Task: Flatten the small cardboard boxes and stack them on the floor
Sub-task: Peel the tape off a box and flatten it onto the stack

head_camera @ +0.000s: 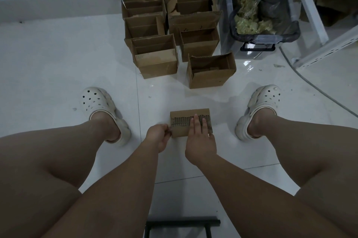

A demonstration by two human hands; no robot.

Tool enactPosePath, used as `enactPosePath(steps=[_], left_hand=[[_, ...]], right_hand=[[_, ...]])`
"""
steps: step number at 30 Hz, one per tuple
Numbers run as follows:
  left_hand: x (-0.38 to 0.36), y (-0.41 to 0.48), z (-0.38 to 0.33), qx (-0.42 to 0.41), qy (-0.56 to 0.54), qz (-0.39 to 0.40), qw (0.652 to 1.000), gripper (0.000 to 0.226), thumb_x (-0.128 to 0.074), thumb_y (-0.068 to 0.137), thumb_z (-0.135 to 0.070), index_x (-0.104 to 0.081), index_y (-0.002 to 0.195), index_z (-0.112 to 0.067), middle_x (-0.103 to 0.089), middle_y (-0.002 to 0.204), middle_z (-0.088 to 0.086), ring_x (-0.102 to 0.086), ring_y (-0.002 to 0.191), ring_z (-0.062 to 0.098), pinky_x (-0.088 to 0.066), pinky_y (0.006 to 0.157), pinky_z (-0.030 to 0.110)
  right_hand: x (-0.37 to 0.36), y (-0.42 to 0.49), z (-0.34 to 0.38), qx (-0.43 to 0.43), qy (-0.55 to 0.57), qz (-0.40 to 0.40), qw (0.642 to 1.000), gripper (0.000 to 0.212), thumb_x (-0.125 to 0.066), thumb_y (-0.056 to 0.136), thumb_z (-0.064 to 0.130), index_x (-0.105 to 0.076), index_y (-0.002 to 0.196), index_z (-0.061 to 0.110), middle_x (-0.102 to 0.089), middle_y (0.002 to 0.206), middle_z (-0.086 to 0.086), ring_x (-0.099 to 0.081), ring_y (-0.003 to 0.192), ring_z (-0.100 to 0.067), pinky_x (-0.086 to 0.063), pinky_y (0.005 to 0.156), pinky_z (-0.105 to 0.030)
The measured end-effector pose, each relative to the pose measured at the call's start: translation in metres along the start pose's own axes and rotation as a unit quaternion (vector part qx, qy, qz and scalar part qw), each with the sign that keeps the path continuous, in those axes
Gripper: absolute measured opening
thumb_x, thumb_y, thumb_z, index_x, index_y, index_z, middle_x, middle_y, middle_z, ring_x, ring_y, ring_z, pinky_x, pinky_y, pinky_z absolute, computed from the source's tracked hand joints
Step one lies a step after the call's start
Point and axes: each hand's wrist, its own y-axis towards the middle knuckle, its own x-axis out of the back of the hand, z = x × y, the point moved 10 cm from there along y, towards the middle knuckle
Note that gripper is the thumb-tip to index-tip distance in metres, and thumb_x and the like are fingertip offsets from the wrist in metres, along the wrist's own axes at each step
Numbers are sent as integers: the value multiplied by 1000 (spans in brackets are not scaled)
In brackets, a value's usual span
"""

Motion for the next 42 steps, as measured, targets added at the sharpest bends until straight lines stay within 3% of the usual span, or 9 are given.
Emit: enactPosePath(steps=[7, 12, 19, 23, 25, 26, 27, 32, 42], left_hand=[[-3, -3, 5, 4, -96, 11, 995, 15, -38, 96, 6, -53, 99, 7, -53, 96, 16, -56, 84, 21, -50, 93, 28], [-2, -6, -5, -5, -75, -18, 997, 27, -35, 94, 8, -47, 77, -9, -47, 76, 1, -47, 65, 6, -44, 43, 7], [2, -13, -15, -21, -160, -56, 985, 25, -32, 97, 4, -46, 77, -1, -43, 66, 10, -56, 68, 23, -52, 88, 38], [8, -21, -30, -44, -160, -108, 980, 22, -33, 96, -11, -38, 75, -15, -37, 65, 5, -39, 53, 18, -29, 45, 33], [15, -29, -43, -72, -24, -161, 984, 20, -32, 92, -13, -27, 73, -13, -27, 63, 11, -22, 51, 28, -2, 59, 45], [14, -28, -55, -118, 181, -207, 954, 15, -29, 91, -12, -28, 77, -13, -26, 64, 9, -21, 52, 26, -3, 53, 40], [16, -28, -52, -129, 85, -199, 968, 10, -27, 92, -12, -32, 83, -14, -32, 66, 5, -27, 54, 19, -12, 48, 30], [-26, -42, -65, -203, 402, -141, 882, 11, -36, 92, -24, -32, 101, -19, -54, 85, 1, -51, 77, 19, -29, 80, 37], [-71, -42, -63, -260, 374, 5, 890, 35, -40, 96, -11, -49, 130, -9, -39, 120, 3, -51, 96, 15, -47, 79, 11]], right_hand=[[1, 0, 1, 0, 5, -13, 1000, 81, -41, 92, 22, 14, 150, 6, 23, 158, -6, 11, 147, -29, -21, 115, -47], [3, 0, 2, -2, 12, -18, 1000, 81, -40, 92, 21, 14, 150, 6, 22, 158, -6, 10, 147, -28, -25, 113, -46], [3, 0, -2, -9, 24, -17, 1000, 85, -44, 91, 19, 18, 149, 6, 25, 158, -5, 11, 147, -28, -27, 113, -44], [0, 0, 3, 0, 13, -10, 1000, 81, -40, 92, 19, 16, 150, 7, 24, 158, -5, 11, 147, -28, -26, 112, -46], [0, 1, 4, 2, 8, -7, 1000, 81, -40, 92, 19, 16, 149, 7, 24, 158, -6, 11, 147, -28, -25, 112, -47], [-1, 1, 4, 1, 9, -5, 1000, 81, -40, 92, 19, 16, 149, 7, 24, 158, -6, 12, 147, -28, -25, 112, -47], [-1, 1, 4, 0, 9, -5, 1000, 82, -41, 92, 20, 15, 150, 7, 24, 158, -6, 12, 147, -28, -25, 112, -47], [0, 0, 4, -3, 22, -15, 1000, 82, -41, 92, 24, 13, 150, 8, 20, 159, -5, 10, 147, -28, -24, 111, -46], [29, 4, -5, -23, 165, -107, 980, 63, -44, 91, 28, -25, 150, 18, -24, 157, -1, -18, 145, -17, -20, 117, -37]])
